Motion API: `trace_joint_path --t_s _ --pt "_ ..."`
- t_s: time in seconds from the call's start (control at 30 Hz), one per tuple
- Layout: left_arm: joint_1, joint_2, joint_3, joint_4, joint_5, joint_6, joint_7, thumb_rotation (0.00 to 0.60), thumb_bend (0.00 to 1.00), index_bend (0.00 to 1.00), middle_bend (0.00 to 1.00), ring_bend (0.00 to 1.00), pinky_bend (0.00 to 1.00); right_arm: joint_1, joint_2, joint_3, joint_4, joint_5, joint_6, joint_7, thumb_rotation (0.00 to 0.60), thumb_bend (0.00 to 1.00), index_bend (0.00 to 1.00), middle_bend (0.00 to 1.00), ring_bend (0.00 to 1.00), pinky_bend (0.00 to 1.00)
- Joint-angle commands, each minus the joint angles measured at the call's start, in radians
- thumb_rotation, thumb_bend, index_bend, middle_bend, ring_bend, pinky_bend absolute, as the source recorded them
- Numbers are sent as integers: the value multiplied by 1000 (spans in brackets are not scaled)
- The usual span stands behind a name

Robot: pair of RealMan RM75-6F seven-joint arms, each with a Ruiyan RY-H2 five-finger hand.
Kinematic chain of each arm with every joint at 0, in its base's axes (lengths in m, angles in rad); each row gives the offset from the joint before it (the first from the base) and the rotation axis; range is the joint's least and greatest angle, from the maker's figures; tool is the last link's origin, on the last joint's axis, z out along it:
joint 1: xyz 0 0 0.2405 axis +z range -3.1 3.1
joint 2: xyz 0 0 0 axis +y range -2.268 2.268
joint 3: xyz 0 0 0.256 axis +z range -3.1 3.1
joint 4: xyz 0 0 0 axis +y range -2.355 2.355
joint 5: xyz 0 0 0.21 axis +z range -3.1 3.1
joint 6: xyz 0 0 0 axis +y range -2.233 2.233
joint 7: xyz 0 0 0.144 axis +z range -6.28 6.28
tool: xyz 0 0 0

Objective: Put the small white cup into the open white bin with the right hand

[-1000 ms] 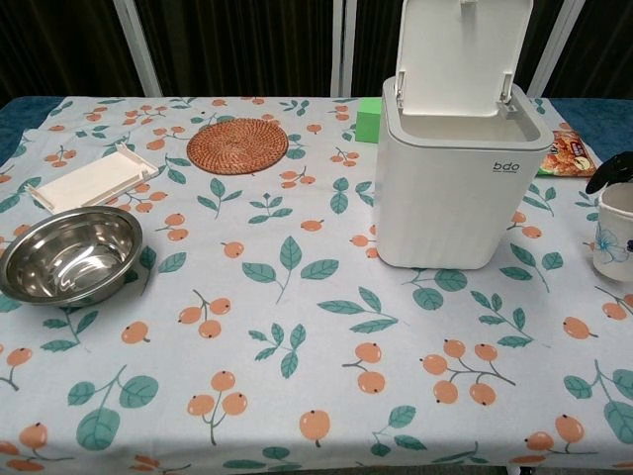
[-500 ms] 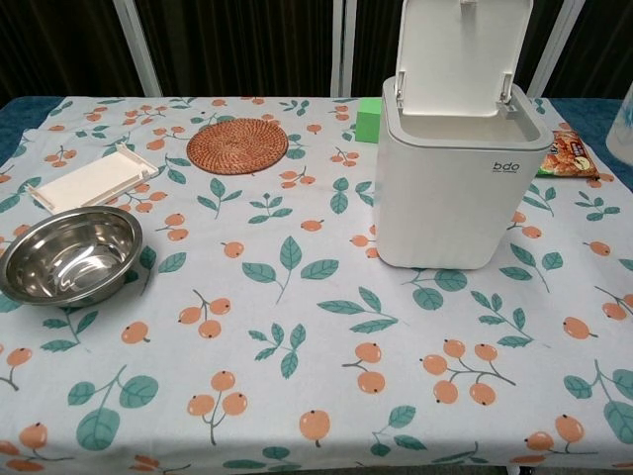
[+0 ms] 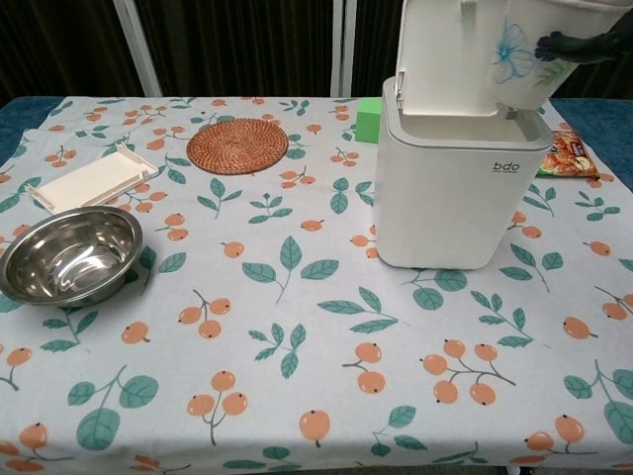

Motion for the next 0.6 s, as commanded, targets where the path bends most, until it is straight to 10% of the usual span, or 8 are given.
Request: trace_joint_path --t_s 0.03,0.2,0.6 --pt "1 0 0 3 -2 -1 -3 600 155 78 140 44 113 27 -32 5 11 10 -23 13 600 188 176 235 299 446" --pt "3 -2 1 10 -5 -1 -12 600 156 78 140 44 113 44 -20 -12 16 -20 -42 43 600 70 0 21 16 171" --pt "9 -5 3 18 0 8 -20 600 156 78 139 44 113 -114 54 -106 65 -72 149 24 600 47 0 0 0 109"
